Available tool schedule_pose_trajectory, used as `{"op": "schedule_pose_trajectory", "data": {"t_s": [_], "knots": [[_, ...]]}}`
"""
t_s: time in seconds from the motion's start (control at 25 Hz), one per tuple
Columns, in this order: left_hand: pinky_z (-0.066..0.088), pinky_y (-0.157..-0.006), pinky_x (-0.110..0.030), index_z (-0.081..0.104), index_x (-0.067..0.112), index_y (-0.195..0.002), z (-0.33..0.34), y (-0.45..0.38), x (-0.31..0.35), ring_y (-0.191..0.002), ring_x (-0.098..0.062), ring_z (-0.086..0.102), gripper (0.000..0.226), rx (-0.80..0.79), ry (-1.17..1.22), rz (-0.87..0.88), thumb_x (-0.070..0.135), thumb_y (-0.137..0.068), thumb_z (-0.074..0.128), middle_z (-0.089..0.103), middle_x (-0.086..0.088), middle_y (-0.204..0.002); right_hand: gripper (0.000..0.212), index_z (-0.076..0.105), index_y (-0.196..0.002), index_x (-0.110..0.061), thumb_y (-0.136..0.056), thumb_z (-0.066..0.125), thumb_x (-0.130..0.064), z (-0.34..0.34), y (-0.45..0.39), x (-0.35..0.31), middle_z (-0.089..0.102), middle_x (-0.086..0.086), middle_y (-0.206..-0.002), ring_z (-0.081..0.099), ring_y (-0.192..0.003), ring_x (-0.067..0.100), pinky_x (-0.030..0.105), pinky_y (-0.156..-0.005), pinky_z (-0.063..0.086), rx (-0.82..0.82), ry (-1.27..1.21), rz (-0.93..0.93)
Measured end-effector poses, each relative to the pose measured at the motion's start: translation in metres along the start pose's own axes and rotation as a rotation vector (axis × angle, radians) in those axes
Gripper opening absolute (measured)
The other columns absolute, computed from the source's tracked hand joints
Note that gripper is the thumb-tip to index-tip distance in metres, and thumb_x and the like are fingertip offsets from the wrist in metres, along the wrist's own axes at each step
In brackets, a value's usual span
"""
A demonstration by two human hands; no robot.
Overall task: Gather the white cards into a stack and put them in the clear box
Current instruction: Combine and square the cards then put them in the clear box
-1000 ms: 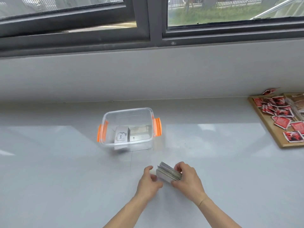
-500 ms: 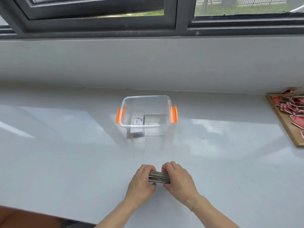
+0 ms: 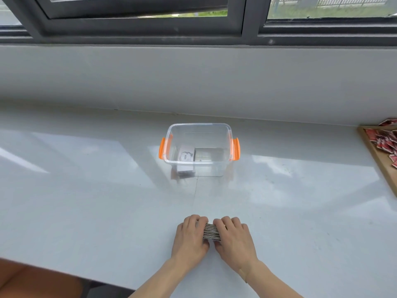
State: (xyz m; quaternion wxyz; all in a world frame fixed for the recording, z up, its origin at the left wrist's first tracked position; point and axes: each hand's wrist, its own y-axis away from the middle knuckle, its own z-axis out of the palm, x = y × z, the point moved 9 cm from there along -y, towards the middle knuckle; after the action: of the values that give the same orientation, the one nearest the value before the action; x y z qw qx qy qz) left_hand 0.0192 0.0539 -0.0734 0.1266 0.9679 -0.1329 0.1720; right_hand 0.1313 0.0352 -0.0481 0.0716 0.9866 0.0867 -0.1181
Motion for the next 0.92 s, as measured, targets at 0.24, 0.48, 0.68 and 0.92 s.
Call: {"op": "schedule_pose_trajectory", "data": {"t_s": [0.24, 0.48, 0.68, 0.92], "knots": [[0.033, -0.098, -0.027, 0.041, 0.034, -0.127, 0.002, -0.003, -0.006, -0.118, -0.011, 0.043, 0.056, -0.007, 0.067, -0.010, 0.029, -0.072, 0.052, 0.047, 0.014, -0.124, 0.036, 0.059, -0.086, -0.024, -0.059, 0.081, -0.035, -0.001, -0.004, 0.001, 0.059, -0.006, -0.075, 0.054, -0.064, 0.023, 0.034, -0.048, 0.044, -0.005, 0.046, 0.012], [0.020, -0.114, -0.025, 0.026, 0.028, -0.147, -0.012, 0.021, -0.060, -0.136, -0.006, 0.031, 0.087, 0.043, 0.623, -0.175, 0.009, -0.069, 0.058, 0.036, 0.011, -0.146, 0.034, 0.059, -0.089, -0.023, -0.065, 0.078, -0.036, 0.001, -0.007, 0.003, 0.059, -0.005, -0.079, 0.054, -0.069, 0.024, 0.034, -0.052, 0.045, -0.042, 0.056, 0.017], [0.022, -0.116, -0.033, 0.031, 0.024, -0.146, -0.015, 0.037, -0.091, -0.140, -0.005, 0.028, 0.080, 0.209, 1.114, -0.483, 0.015, -0.067, 0.043, 0.034, 0.007, -0.153, 0.037, 0.059, -0.089, -0.022, -0.063, 0.080, -0.036, 0.000, -0.007, 0.003, 0.059, -0.005, -0.078, 0.053, -0.068, 0.024, 0.034, -0.051, 0.044, -0.038, 0.045, 0.013], [0.024, -0.113, -0.026, 0.034, 0.030, -0.141, 0.020, 0.017, -0.002, -0.136, 0.003, 0.031, 0.057, 0.022, 1.391, -0.422, 0.021, -0.086, 0.044, 0.037, 0.011, -0.151, 0.038, 0.058, -0.089, -0.022, -0.059, 0.080, -0.031, 0.000, -0.007, 0.004, 0.058, -0.006, -0.077, 0.053, -0.067, 0.023, 0.034, -0.049, 0.043, -0.022, 0.019, 0.022]]}}
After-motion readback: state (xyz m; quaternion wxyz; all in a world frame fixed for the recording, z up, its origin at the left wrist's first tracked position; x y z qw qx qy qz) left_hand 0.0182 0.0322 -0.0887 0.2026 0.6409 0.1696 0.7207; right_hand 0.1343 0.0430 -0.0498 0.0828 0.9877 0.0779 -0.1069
